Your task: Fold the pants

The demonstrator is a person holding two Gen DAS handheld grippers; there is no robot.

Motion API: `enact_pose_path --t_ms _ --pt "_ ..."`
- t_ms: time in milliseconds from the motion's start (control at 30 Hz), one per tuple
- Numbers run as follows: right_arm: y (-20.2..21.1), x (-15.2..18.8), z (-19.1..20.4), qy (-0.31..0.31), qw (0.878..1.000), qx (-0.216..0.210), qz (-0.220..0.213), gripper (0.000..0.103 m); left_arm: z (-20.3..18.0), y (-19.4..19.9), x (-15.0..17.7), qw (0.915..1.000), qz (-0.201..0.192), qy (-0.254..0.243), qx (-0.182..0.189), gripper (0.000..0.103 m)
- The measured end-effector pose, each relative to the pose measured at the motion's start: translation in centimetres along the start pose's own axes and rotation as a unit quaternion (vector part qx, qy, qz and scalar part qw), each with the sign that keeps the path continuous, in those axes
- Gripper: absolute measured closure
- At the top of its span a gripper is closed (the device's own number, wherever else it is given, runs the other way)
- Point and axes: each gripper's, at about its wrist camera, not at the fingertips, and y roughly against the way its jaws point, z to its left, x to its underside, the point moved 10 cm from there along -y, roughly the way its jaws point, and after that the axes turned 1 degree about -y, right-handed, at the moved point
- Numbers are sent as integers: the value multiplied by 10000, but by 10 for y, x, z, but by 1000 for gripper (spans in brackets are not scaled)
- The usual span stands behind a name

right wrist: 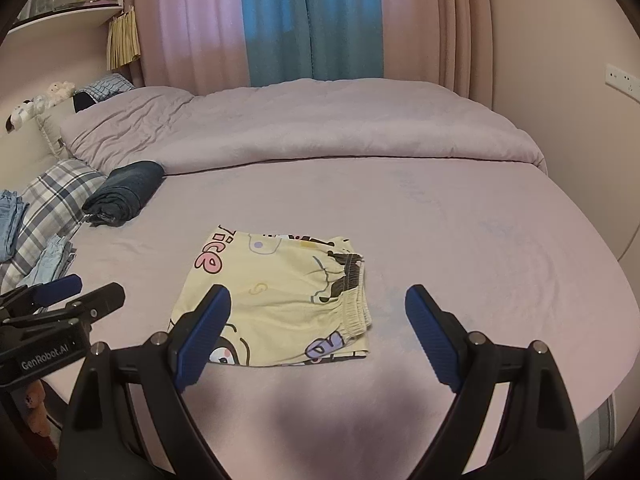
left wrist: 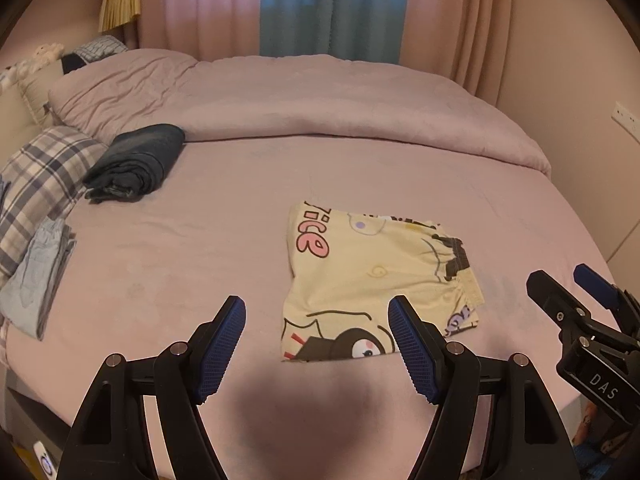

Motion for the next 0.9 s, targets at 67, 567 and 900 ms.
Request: enact_pose_path --t_ms 67,567,900 --pt "1 1 0 -4 10000 -4 11 14 -3 0 1 10000 24 -14 29 29" --pt "-5 11 -5 -85 9997 103 201 14 -7 -3 5 9999 97 -12 120 29" --pt "-11 14 -5 -87 9994 125 296 14 -5 -3 4 9998 129 -58 117 29"
